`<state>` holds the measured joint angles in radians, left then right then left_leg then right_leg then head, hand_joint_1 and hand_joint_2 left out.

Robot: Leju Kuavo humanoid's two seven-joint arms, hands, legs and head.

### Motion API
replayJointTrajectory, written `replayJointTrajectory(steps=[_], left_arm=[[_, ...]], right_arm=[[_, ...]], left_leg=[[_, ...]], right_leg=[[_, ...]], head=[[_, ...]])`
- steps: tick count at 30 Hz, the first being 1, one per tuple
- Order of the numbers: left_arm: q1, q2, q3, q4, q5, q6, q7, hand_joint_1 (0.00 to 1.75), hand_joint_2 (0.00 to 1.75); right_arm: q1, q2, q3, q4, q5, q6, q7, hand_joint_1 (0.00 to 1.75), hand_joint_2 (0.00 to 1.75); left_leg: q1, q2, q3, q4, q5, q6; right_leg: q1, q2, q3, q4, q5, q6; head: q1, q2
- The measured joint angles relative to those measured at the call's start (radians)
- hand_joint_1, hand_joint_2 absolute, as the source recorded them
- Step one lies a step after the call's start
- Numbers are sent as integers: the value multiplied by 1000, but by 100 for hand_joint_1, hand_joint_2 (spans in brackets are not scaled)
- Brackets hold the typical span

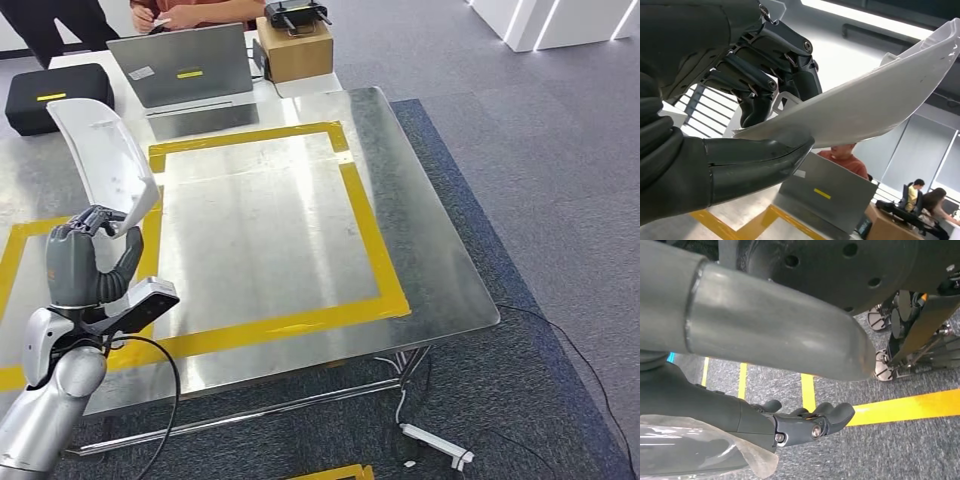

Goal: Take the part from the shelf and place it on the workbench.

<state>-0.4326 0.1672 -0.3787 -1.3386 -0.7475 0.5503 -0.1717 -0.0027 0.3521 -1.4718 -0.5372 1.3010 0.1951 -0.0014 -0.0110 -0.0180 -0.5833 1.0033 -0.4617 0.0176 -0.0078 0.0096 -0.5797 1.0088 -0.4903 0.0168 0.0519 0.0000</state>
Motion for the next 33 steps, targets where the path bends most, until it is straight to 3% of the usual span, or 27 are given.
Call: replayJointTrajectory(steps=[9, 16, 22, 33], left_arm=[[-77, 3, -7, 163, -140, 27, 86, 175, 175], [-163, 7, -11, 374, -210, 17, 157, 175, 175], [-192, 12, -18, 453, -242, 4, 188, 175, 175], [-238, 49, -47, 550, -396, -162, 344, 175, 175]], right_arm=[[-8, -6, -13, 16, 34, -31, -3, 0, 0], [-11, -49, -16, 68, 50, -27, -16, 0, 0], [-12, -60, -16, 87, 52, -25, -16, 0, 0], [-13, -63, -26, 92, 62, -24, -12, 0, 0]], left_leg=[[-2, 0, 0, 1, 0, -2], [-2, 0, 0, 2, 0, -2], [-2, 0, 0, 2, 0, -1], [-2, 0, 0, 2, 0, -1]], right_leg=[[-3, -1, 3, -2, 1, 2], [-3, 0, 4, -4, 3, 3], [-3, 0, 4, -4, 3, 3], [-3, -1, 4, -4, 3, 3]], head=[[0, 0], [0, 0], [0, 0], [0, 0]])
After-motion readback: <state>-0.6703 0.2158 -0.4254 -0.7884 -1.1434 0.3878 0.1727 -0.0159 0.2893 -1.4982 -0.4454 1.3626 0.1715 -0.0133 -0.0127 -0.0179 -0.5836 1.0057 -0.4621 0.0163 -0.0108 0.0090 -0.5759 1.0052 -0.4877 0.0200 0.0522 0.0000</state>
